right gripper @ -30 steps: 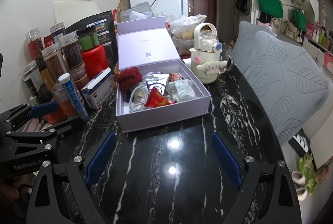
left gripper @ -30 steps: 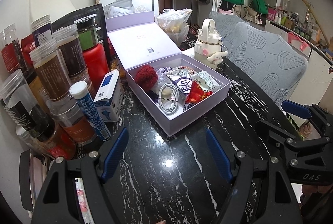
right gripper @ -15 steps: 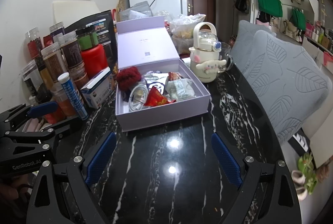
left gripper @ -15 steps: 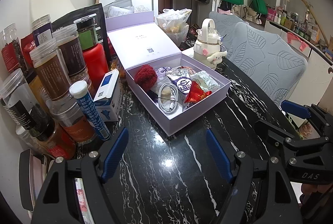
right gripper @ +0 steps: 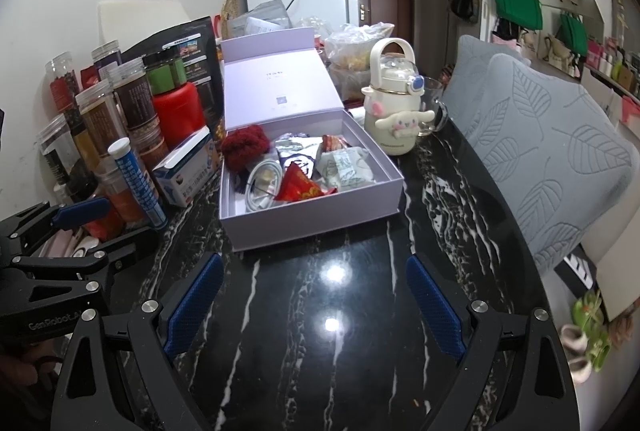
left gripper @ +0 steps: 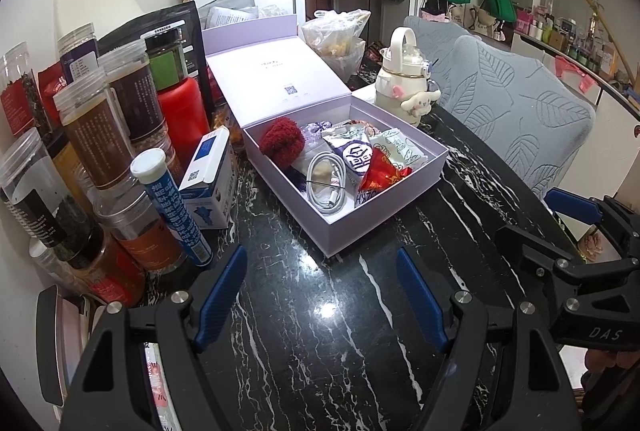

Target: Organize soft objects

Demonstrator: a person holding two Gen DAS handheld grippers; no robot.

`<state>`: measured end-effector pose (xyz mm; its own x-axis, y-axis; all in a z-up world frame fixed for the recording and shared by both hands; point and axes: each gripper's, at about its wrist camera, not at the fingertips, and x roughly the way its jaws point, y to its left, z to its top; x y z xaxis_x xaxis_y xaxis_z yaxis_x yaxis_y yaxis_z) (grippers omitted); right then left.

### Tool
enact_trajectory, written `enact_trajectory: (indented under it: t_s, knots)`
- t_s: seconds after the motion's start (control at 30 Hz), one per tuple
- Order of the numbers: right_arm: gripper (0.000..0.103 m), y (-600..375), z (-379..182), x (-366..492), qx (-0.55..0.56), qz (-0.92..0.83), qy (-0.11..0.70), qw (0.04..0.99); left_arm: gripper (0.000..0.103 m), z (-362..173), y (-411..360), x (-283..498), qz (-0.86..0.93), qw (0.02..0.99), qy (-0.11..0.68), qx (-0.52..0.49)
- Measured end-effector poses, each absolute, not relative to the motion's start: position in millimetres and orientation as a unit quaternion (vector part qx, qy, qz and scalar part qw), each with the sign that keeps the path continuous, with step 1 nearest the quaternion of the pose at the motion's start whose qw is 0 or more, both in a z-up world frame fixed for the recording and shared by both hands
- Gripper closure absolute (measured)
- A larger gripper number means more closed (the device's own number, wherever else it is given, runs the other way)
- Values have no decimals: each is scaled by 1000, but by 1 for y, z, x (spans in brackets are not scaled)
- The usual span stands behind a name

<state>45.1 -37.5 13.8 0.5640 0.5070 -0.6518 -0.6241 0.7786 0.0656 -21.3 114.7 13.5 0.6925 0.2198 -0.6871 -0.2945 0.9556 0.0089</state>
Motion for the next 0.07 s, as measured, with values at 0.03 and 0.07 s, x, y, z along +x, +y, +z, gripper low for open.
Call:
enact_trajectory:
  t_s: [0.03, 0.07]
  knots:
    - [9, -38, 13, 45, -86, 321, 340, 880, 26, 12, 116, -20, 141, 917, 369, -52]
    - [9, -37, 12, 46, -86, 320, 341, 880, 26, 11, 117, -20, 141, 916, 371, -54]
